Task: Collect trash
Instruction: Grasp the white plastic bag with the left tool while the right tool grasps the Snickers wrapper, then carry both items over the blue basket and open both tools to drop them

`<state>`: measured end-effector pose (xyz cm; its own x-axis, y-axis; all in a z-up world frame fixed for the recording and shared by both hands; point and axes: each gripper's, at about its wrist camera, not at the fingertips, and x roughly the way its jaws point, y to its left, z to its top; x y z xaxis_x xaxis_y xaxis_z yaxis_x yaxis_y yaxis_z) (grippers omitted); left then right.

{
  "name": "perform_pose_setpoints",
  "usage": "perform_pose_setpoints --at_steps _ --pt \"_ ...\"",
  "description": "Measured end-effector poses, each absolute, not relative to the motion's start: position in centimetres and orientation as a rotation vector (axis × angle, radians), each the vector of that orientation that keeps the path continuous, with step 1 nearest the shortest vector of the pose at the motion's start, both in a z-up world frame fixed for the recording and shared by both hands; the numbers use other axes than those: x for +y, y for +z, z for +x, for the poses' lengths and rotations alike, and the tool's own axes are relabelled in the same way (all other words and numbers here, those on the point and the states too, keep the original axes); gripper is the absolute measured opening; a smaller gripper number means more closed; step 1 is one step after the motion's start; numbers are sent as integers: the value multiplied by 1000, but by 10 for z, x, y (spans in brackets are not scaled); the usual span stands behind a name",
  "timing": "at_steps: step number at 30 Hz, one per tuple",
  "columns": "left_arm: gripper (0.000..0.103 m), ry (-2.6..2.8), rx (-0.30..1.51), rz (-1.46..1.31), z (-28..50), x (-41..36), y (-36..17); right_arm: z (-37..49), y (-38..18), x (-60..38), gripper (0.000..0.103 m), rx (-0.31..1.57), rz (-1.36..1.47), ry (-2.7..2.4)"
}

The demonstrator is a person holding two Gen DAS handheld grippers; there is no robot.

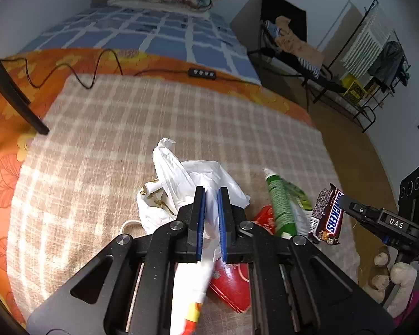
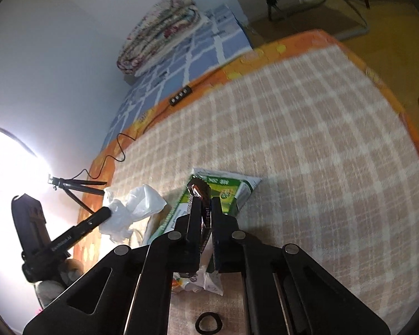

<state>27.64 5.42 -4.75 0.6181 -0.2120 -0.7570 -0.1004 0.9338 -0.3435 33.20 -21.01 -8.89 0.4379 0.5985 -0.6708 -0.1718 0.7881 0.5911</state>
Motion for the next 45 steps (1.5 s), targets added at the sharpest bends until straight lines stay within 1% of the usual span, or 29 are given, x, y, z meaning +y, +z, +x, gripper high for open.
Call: perform_pose_setpoints --at_steps 9,14,26,37,45 --pt "6 -97 846 -383 252 57 -17 304 -51 -202 5 901 352 545" --pt "6 -122 821 -361 226 54 -1 278 -36 -197 5 860 275 566" --pt "6 -187 813 -350 143 41 18 203 -27 -189 5 846 171 637" --pt "6 -218 861 -341 56 27 2 118 -49 -187 5 904 68 690" --pt "6 -242 957 -349 6 14 -31 67 -72 -178 5 956 10 741"
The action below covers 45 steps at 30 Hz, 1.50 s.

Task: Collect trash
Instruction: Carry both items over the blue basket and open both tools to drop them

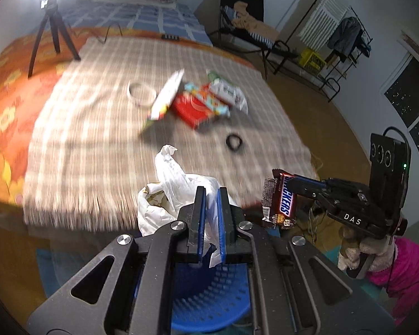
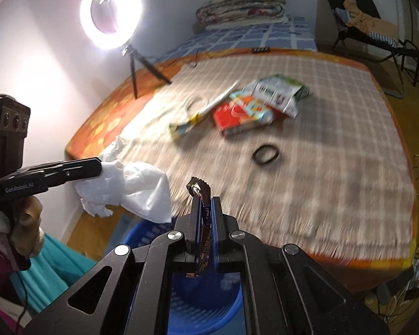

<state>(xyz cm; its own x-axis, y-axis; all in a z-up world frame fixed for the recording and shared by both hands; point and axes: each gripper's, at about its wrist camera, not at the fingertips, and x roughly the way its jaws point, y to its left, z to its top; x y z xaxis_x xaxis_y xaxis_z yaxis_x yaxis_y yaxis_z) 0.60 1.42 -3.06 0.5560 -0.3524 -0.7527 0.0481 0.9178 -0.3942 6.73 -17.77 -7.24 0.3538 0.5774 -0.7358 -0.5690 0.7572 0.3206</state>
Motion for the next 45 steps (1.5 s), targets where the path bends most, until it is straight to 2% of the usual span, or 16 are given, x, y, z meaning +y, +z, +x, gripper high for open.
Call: perform_pose_setpoints --at_steps 25,39,41,42,45 --pt "6 -242 1228 -219 -30 -27 -140 14 -160 -162 5 1152 -120 743" --pt "6 -226 1261 -193 -28 -33 -150 11 -171 -156 5 1198 -149 742" --pt "6 -218 1270 -189 -28 -34 -151 12 -172 -156 8 1217 -147 739" --pt "10 -213 1275 -187 -27 -34 -152 14 -174 -155 12 1225 -148 733" --pt "34 -203 1269 -193 -26 -33 -152 16 -178 -156 20 1250 -148 716"
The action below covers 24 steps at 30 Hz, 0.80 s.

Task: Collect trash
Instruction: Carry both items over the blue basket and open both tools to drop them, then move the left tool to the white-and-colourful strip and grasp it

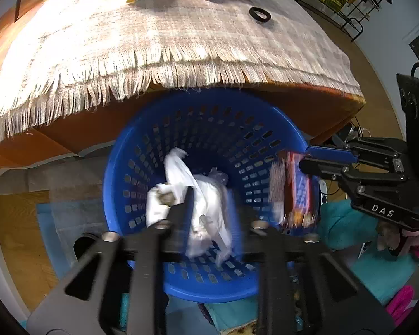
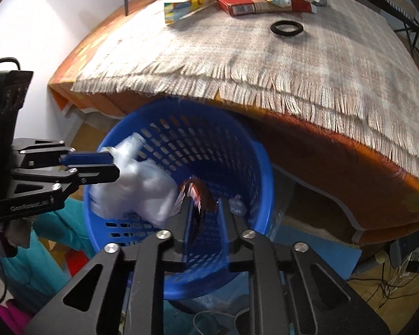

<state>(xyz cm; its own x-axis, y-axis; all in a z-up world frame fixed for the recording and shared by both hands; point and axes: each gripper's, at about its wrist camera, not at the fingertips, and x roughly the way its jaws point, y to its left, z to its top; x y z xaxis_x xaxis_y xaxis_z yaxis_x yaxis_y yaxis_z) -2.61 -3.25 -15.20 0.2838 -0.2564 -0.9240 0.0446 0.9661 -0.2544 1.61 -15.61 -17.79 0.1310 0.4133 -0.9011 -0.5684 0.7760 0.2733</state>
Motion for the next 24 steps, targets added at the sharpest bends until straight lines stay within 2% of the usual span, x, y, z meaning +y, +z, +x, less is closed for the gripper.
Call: perform_pose_setpoints --at_steps 1,3,5,24 --pt "38 -199 1262 -191 -26 -32 -150 17 -179 -156 23 1258 -151 709" --pt "38 -198 1251 -191 -27 -30 -147 18 -181 -156 37 1262 -150 695" --pt "38 -194 1240 -193 -26 -28 -144 19 -181 -158 45 1258 -143 686" --pt "38 -182 1193 -231 -4 -19 -119 48 -157 -176 56 1225 -126 573"
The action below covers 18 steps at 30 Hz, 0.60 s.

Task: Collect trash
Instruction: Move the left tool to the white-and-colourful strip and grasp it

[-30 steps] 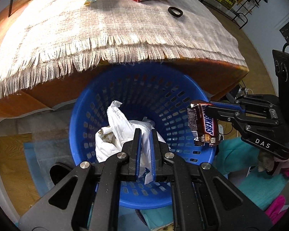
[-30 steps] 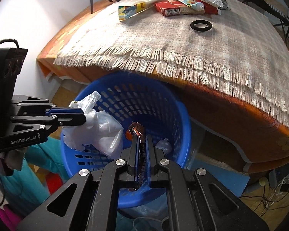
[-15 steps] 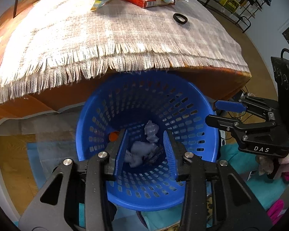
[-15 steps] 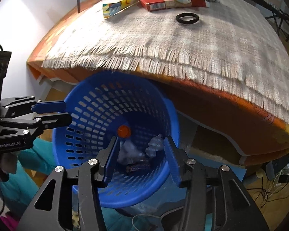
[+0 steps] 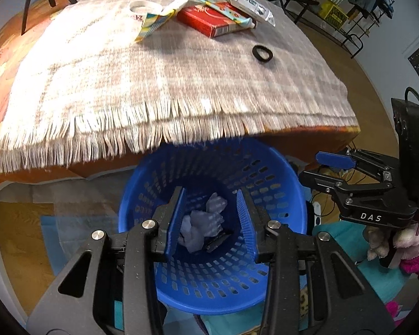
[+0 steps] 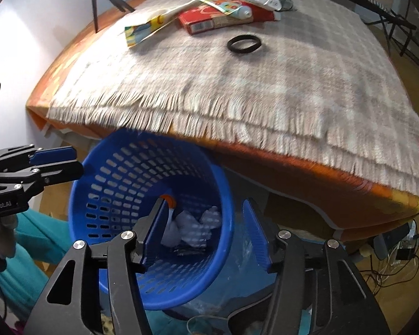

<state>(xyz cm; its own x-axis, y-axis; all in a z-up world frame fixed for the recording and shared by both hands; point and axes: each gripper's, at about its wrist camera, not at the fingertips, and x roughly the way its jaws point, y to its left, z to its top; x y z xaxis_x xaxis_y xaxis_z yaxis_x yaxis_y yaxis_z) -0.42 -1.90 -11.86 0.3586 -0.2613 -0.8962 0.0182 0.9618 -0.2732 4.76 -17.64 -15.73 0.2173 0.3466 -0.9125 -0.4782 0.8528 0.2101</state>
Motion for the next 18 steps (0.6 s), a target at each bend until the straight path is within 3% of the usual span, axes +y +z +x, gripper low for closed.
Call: perform_pose_setpoints --at_steps 14,18 --pt "38 -160 1054 -164 61 -12 -65 101 -98 -195 57 1032 -51 530" --pt "38 -154 1027 -160 86 -6 -57 124 -82 -196 63 1008 -39 523"
